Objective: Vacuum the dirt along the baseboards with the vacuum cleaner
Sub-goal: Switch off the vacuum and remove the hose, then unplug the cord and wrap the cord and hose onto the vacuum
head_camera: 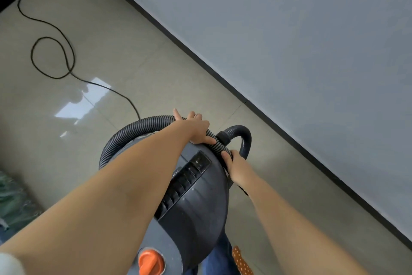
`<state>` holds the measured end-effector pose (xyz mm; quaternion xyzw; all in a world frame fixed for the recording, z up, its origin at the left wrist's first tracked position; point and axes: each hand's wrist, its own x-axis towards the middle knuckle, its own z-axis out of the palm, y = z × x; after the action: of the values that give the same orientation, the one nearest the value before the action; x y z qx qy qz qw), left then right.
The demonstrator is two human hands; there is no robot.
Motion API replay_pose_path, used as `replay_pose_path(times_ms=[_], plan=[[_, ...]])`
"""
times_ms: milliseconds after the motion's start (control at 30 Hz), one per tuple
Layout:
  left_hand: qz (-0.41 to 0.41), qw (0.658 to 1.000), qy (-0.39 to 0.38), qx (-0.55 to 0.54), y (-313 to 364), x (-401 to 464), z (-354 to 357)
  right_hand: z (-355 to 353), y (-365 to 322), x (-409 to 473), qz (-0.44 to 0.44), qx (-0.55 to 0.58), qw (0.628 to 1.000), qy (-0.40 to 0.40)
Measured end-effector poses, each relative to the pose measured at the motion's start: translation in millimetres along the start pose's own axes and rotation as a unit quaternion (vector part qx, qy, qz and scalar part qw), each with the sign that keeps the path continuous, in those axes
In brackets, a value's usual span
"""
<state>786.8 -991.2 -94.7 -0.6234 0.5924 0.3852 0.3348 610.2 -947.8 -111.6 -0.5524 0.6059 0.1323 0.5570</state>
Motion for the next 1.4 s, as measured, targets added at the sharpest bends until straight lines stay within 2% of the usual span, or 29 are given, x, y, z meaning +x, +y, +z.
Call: replay_pose_path(times_ms=[133, 300, 367, 500, 667, 933, 1100, 1200, 1400], plan=[[-0.021, 0.998, 0.049, -0.040, 6, -11, 10, 0, -4, -7, 0.008, -0.017, 1.000, 0.017], [-0.004, 0.966, 0.197, -0.168, 2, -59, 30, -20, -31, -28, 0.019, -0.055, 0.998, 0.035], [0.001, 0.941, 0.251, -0.225, -9, -91, 32, -32, -51, -44, -0.013, -0.065, 0.996, 0.057], [-0.015, 0.893, 0.312, -0.324, -45, -162, 21, -47, -101, -81, -0.076, -0.100, 0.988, 0.092], [-0.058, 0.857, 0.360, -0.364, -93, -244, 10, -39, -170, -131, -0.173, -0.142, 0.969, 0.106], [-0.103, 0.810, 0.455, -0.356, -197, -363, 57, 58, -279, -205, -0.315, -0.220, 0.909, 0.163], [-0.133, 0.798, 0.467, -0.357, -294, -429, 123, 149, -343, -238, -0.357, -0.298, 0.867, 0.180], [-0.145, 0.792, 0.479, -0.350, -347, -473, 156, 200, -384, -262, -0.374, -0.315, 0.855, 0.173], [-0.170, 0.772, 0.511, -0.338, -418, -514, 181, 260, -434, -272, -0.392, -0.338, 0.840, 0.164]])
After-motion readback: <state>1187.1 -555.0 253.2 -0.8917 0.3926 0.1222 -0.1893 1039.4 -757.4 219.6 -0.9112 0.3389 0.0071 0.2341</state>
